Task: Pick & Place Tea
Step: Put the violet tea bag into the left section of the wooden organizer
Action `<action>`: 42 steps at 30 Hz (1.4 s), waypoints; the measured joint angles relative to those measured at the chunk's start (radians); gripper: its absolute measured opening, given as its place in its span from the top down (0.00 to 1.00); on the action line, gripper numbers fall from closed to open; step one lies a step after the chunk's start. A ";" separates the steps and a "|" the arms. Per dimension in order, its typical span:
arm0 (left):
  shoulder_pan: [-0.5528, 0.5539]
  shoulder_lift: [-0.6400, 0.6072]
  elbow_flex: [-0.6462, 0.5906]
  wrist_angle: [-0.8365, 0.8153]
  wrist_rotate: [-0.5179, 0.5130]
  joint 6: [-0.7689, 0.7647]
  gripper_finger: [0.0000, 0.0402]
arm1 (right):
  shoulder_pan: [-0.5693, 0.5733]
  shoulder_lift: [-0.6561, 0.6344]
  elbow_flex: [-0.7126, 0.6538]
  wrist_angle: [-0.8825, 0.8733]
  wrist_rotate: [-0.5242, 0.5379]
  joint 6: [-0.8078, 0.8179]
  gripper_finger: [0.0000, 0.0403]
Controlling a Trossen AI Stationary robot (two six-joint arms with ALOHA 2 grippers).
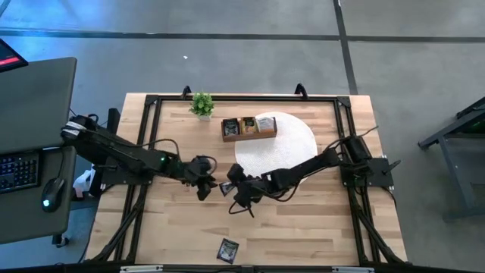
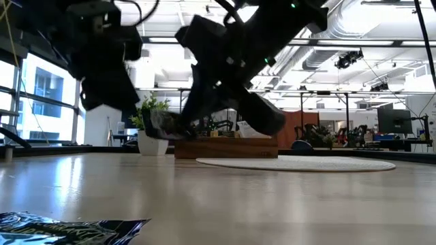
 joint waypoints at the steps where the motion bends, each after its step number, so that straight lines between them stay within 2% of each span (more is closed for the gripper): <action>1: 0.008 0.016 0.000 0.007 0.013 0.017 0.67 | -0.003 0.000 0.001 0.011 0.009 -0.002 0.98; 6: 0.033 0.068 0.000 0.083 0.071 0.066 0.67 | -0.013 0.000 0.000 0.026 0.027 -0.050 0.97; 13: 0.032 0.065 0.000 0.104 0.046 0.088 0.67 | -0.016 -0.002 0.001 0.003 0.017 -0.110 0.99; 26: 0.032 0.061 0.000 0.111 0.051 0.086 0.67 | -0.016 -0.003 0.002 -0.146 0.008 -0.041 0.99; 30: 0.032 0.065 0.000 0.136 0.043 0.086 0.67 | -0.016 -0.004 0.002 -0.062 -0.048 -0.060 0.99; 35: 0.032 0.124 0.000 0.227 0.058 0.085 0.67 | -0.022 -0.005 0.003 0.078 -0.056 -0.128 0.98; 39: 0.032 0.139 0.003 0.241 0.080 0.085 0.68 | -0.034 -0.005 0.003 0.095 -0.062 -0.148 0.97; 42: 0.032 0.149 0.003 0.229 0.072 0.086 0.73 | -0.038 -0.005 0.003 0.095 -0.069 -0.117 0.97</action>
